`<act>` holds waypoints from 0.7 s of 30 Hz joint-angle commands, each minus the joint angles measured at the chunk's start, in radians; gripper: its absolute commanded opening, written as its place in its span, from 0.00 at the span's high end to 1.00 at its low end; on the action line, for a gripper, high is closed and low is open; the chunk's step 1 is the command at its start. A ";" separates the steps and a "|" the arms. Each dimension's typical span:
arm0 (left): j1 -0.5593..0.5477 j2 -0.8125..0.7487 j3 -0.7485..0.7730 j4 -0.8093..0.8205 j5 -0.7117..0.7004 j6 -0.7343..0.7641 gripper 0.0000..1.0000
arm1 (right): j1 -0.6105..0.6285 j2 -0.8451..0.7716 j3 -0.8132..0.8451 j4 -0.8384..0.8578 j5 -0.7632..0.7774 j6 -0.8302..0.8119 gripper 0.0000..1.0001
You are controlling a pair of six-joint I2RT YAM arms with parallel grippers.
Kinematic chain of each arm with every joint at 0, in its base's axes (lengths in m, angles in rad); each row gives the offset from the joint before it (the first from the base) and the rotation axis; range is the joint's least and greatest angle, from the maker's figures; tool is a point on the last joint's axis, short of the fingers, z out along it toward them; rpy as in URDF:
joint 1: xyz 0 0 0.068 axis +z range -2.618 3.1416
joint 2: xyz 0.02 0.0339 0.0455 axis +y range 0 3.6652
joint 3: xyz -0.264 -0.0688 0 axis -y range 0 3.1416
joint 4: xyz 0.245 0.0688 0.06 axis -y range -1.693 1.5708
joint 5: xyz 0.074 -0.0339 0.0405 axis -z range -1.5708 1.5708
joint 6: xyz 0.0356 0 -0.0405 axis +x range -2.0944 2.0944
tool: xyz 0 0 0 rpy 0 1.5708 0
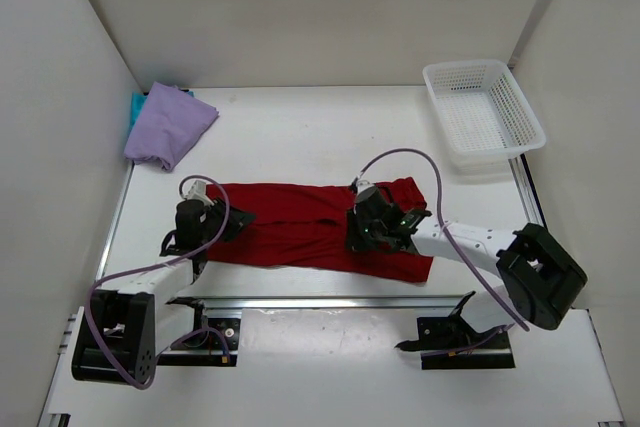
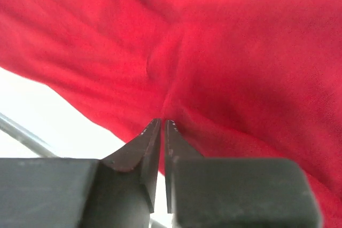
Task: Fold and stack the t-shirts
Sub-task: Fold the other side of the tshirt into a rectangle
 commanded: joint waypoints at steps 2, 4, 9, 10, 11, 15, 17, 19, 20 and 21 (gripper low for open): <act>0.016 -0.011 0.045 0.017 0.023 0.000 0.68 | 0.058 -0.046 -0.029 0.022 0.019 0.101 0.86; 0.021 -0.019 0.049 0.002 0.026 0.005 0.68 | 0.060 -0.081 -0.026 0.007 -0.002 0.086 0.74; -0.017 -0.019 0.066 0.009 0.000 0.005 0.67 | -0.094 -0.246 -0.087 -0.023 0.031 0.031 0.76; -0.031 -0.014 0.069 0.013 0.001 0.005 0.68 | -0.130 -0.254 -0.099 -0.018 0.025 0.020 0.78; -0.054 0.002 0.083 0.014 -0.014 0.006 0.68 | -0.170 -0.265 -0.122 -0.009 0.018 0.012 0.81; -0.070 0.071 0.100 0.038 -0.037 0.008 0.68 | -0.302 -0.318 -0.231 -0.013 0.074 0.014 0.97; -0.050 0.113 0.114 0.055 -0.016 -0.004 0.67 | -0.341 -0.354 -0.323 -0.004 0.079 0.056 1.00; -0.022 0.169 0.108 0.104 0.035 -0.035 0.67 | -0.356 -0.391 -0.380 0.013 0.088 0.086 1.00; -0.007 0.189 0.097 0.117 0.049 -0.050 0.67 | -0.362 -0.409 -0.417 0.011 0.087 0.112 1.00; 0.011 0.218 0.085 0.137 0.067 -0.076 0.68 | -0.361 -0.452 -0.451 0.007 0.093 0.118 1.00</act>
